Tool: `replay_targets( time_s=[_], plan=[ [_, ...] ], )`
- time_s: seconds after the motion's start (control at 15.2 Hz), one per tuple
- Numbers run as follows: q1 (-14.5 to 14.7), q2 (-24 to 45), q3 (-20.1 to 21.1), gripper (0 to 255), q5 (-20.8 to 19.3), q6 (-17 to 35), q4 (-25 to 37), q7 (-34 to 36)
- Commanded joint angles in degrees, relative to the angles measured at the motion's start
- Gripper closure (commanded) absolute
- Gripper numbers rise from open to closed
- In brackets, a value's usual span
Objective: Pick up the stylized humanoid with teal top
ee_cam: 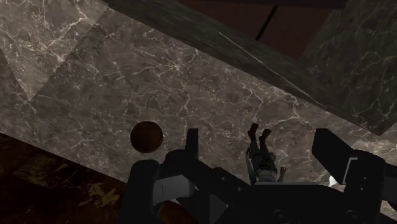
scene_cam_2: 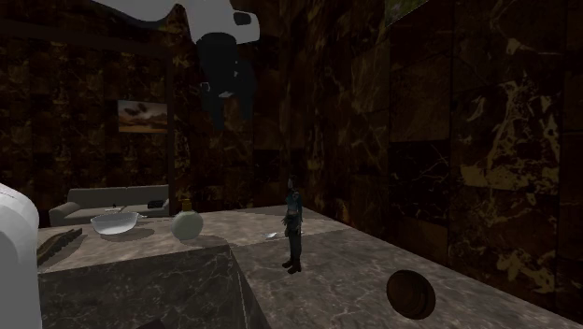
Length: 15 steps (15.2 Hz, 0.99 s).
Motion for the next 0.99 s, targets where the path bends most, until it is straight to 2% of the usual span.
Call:
replay_targets(
  time_s=[0.0,0.46,0.92],
  plan=[
    [0.0,0.0,0.0,0,0.0,0.0,0.0,0.0],
    [2.67,6.9,-5.71,0,1.88,15.99,-6.6,-8.32],
    [6.64,18.33,-11.28,0,6.32,30.83,-8.33,-18.5]
  ],
)
